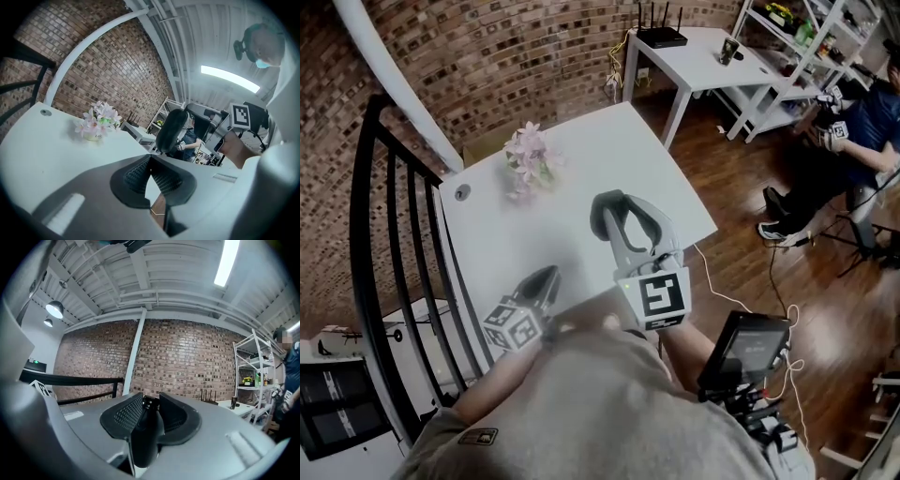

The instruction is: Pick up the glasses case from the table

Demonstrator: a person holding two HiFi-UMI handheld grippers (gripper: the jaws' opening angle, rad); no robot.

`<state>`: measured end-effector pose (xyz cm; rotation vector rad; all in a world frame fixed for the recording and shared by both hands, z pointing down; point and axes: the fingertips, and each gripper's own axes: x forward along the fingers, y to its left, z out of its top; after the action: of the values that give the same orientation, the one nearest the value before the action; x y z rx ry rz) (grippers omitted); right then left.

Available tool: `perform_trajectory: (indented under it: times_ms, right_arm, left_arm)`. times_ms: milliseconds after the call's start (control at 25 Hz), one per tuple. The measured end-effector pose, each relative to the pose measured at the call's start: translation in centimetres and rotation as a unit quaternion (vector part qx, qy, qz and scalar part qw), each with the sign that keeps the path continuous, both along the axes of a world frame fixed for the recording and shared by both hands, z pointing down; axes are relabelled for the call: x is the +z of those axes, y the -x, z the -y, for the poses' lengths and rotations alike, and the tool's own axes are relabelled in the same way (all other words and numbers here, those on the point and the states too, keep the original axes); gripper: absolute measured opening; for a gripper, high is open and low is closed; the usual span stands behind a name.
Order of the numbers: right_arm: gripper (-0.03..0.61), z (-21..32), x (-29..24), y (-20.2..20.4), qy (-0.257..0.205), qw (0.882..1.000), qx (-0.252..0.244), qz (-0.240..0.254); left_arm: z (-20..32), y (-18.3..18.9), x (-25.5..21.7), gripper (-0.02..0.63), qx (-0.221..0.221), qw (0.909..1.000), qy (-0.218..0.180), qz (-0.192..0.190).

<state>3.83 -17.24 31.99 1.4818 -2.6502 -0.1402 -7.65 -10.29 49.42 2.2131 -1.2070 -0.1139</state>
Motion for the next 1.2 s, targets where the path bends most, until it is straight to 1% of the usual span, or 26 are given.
perform_trajectory:
  times_ms: [1200]
  right_arm:
    - [0.124, 2.1, 1.8, 3.0, 0.016, 0.999, -0.036, -0.010]
  left_arm:
    - [1.5, 2.5, 0.8, 0.002, -0.031, 0.9995, 0.009, 0.004]
